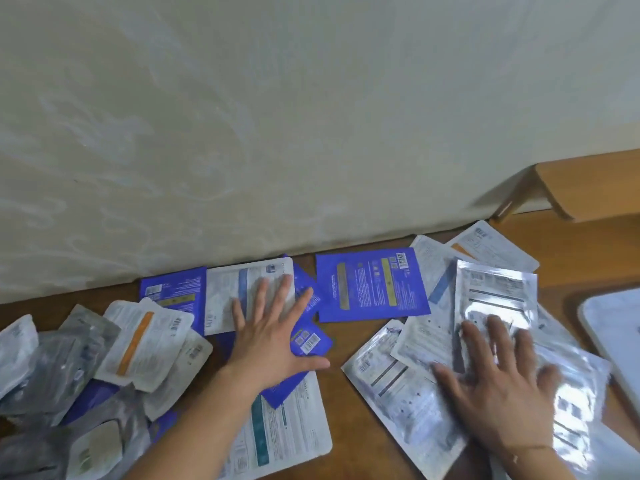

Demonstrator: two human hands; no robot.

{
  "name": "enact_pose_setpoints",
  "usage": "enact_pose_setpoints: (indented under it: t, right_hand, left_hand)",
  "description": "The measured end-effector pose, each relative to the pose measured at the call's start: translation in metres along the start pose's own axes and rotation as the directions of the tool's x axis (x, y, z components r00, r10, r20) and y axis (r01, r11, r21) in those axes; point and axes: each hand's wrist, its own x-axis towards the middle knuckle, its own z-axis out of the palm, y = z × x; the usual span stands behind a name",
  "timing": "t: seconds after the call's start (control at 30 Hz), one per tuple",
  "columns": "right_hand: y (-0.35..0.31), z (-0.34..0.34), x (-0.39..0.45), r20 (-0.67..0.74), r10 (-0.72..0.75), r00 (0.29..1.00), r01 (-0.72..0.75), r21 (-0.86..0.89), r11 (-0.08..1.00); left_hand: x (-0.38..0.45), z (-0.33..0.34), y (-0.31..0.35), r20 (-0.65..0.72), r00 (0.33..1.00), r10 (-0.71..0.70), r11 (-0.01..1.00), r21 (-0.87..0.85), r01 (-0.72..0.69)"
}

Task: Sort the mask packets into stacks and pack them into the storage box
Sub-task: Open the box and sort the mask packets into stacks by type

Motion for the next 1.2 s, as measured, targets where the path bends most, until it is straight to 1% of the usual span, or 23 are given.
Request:
enact_pose_setpoints:
  t: [0.07,0.13,0.2,0.23,0.27,0.37,0.43,0.47,0.57,0.63,0.7,0.73,0.77,0.8,0.83,0.87,0.9,0.93,0.97,1.0,1.1,1.2]
  right_hand:
    - [0.008,-0.001,-0.002,-0.024,0.067,0.997,-0.066,0.056,0.996]
    - [0.011,-0.003,-0.004,-0.019,0.111,0.994,-0.11,0.078,0.991]
    - [0.012,-0.005,0.001,-0.074,0.107,0.991,-0.1,0.098,0.99]
    - [0.01,-0.007,0.006,-0.106,0.077,0.991,-0.066,0.102,0.993]
    - [0.005,-0.009,0.012,-0.099,0.026,0.995,-0.017,0.087,0.996]
    - [-0.02,-0.006,0.026,0.008,-0.142,0.99,0.142,0.028,0.989]
    - [-0.043,0.0,0.019,0.026,-0.222,0.975,0.221,0.03,0.975]
    - [-0.052,0.004,0.011,0.006,-0.267,0.964,0.267,0.032,0.963]
    - [-0.069,0.015,-0.011,-0.041,-0.429,0.902,0.43,0.023,0.903]
    - [-0.077,0.017,-0.023,-0.086,-0.532,0.842,0.536,0.026,0.844]
    - [-0.077,0.021,-0.032,-0.106,-0.647,0.755,0.653,0.027,0.757]
    - [-0.075,0.023,-0.035,-0.142,-0.699,0.701,0.711,0.056,0.701]
    - [-0.069,0.022,-0.038,-0.203,-0.731,0.651,0.757,0.102,0.646]
    - [-0.06,0.022,-0.04,-0.297,-0.73,0.616,0.785,0.153,0.6]
    - [-0.049,0.022,-0.041,-0.374,-0.691,0.618,0.782,0.206,0.588]
    - [-0.036,0.022,-0.041,-0.409,-0.63,0.661,0.744,0.24,0.624]
    - [-0.022,0.019,-0.039,-0.385,-0.554,0.738,0.661,0.248,0.708]
    - [-0.007,0.017,-0.036,-0.322,-0.47,0.822,0.548,0.221,0.807]
    - [0.009,0.015,-0.032,-0.249,-0.391,0.886,0.438,0.178,0.881]
    - [0.025,0.015,-0.029,-0.193,-0.335,0.922,0.362,0.132,0.923]
    - [0.054,0.016,-0.022,-0.062,-0.274,0.96,0.278,0.06,0.959]
    - [0.06,0.013,-0.021,0.004,-0.161,0.987,0.161,0.005,0.987]
  left_hand:
    - [-0.005,0.003,-0.014,-0.019,0.999,-0.046,0.999,-0.016,0.046]
    - [-0.01,0.003,-0.027,-0.015,0.997,-0.078,0.997,0.0,0.078]
    - [-0.014,0.003,-0.039,-0.016,0.994,-0.109,0.994,0.007,0.109]
    - [-0.017,0.003,-0.045,-0.024,0.992,-0.125,0.992,0.003,0.125]
    - [-0.02,0.004,-0.05,-0.028,0.99,-0.138,0.99,-0.002,0.138]
    - [-0.03,0.009,-0.056,-0.078,0.987,-0.142,0.99,-0.009,0.141]
    - [-0.032,0.011,-0.049,-0.116,0.984,-0.132,0.991,-0.008,0.132]
    - [-0.029,0.011,-0.042,-0.131,0.985,-0.116,0.993,-0.032,0.113]
    - [-0.016,0.003,-0.011,-0.159,0.987,-0.001,0.995,-0.098,-0.015]
    - [-0.006,-0.003,0.013,-0.145,0.984,0.104,0.987,-0.105,-0.12]
    - [0.004,-0.009,0.041,-0.164,0.96,0.227,0.963,-0.11,-0.246]
    - [0.008,-0.011,0.054,-0.169,0.943,0.285,0.948,-0.097,-0.304]
    - [0.012,-0.012,0.066,-0.156,0.928,0.338,0.933,-0.079,-0.352]
    - [0.015,-0.012,0.076,-0.124,0.918,0.377,0.92,-0.058,-0.386]
    - [0.017,-0.011,0.083,-0.083,0.911,0.403,0.913,-0.03,-0.407]
    - [0.019,-0.01,0.087,-0.051,0.908,0.416,0.909,0.004,-0.416]
    - [0.02,-0.008,0.089,-0.036,0.909,0.415,0.91,0.038,-0.414]
    - [0.021,-0.007,0.088,-0.028,0.915,0.403,0.914,0.059,-0.401]
    - [0.021,-0.007,0.086,-0.023,0.923,0.385,0.921,0.073,-0.382]
    - [0.021,-0.008,0.084,-0.01,0.932,0.363,0.929,0.083,-0.361]
    - [0.022,-0.009,0.066,-0.022,0.96,0.279,0.956,0.097,-0.276]
    - [0.024,-0.006,0.046,-0.118,0.976,0.183,0.979,0.107,-0.171]
